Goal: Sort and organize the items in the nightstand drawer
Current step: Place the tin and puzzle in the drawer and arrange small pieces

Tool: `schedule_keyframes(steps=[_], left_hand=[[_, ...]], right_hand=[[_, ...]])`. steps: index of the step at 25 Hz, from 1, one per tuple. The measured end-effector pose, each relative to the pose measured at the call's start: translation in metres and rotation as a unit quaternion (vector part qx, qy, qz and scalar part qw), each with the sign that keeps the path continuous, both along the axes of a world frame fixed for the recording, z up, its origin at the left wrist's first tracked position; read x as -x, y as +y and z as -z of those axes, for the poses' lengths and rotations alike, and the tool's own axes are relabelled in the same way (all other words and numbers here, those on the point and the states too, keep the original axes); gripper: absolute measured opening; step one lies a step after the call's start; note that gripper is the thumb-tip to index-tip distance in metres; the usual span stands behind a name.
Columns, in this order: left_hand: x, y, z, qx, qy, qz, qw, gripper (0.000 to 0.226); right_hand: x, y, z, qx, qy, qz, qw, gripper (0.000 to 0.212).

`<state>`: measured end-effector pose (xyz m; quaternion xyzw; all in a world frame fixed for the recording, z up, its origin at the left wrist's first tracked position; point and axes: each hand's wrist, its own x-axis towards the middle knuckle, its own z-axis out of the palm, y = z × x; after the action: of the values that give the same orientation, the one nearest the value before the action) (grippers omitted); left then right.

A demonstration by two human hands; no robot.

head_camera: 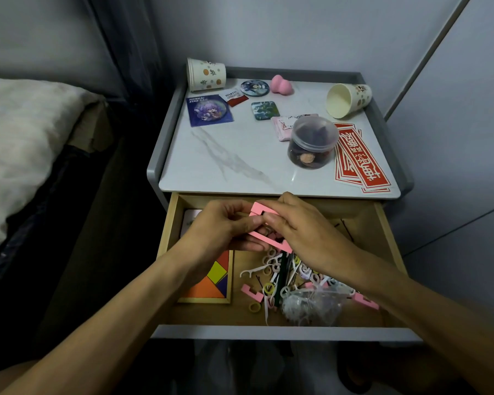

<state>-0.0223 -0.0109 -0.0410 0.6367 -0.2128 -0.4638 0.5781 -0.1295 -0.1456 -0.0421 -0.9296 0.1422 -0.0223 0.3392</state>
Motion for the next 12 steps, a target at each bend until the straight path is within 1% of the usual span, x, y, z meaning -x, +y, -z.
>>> schedule_keyframes(steps=[5, 8, 12], left_hand=[[-0.0002, 0.0005, -0.0018, 0.004, 0.019, -0.001, 1.0, 0.016], [0.0012, 0.0003, -0.0039, 0.004, 0.031, -0.002, 1.0, 0.015], [0.0012, 0.0003, -0.0052, 0.003, 0.031, -0.004, 0.999, 0.016]], right_hand=[[0.0006, -0.0012, -0.0027, 0.033, 0.012, -0.015, 0.999, 0.035], [0.002, -0.0027, -0.0039, 0.029, 0.01, -0.017, 0.999, 0.029], [0.0005, -0.0031, -0.0039, 0.031, 0.01, -0.019, 0.999, 0.028]])
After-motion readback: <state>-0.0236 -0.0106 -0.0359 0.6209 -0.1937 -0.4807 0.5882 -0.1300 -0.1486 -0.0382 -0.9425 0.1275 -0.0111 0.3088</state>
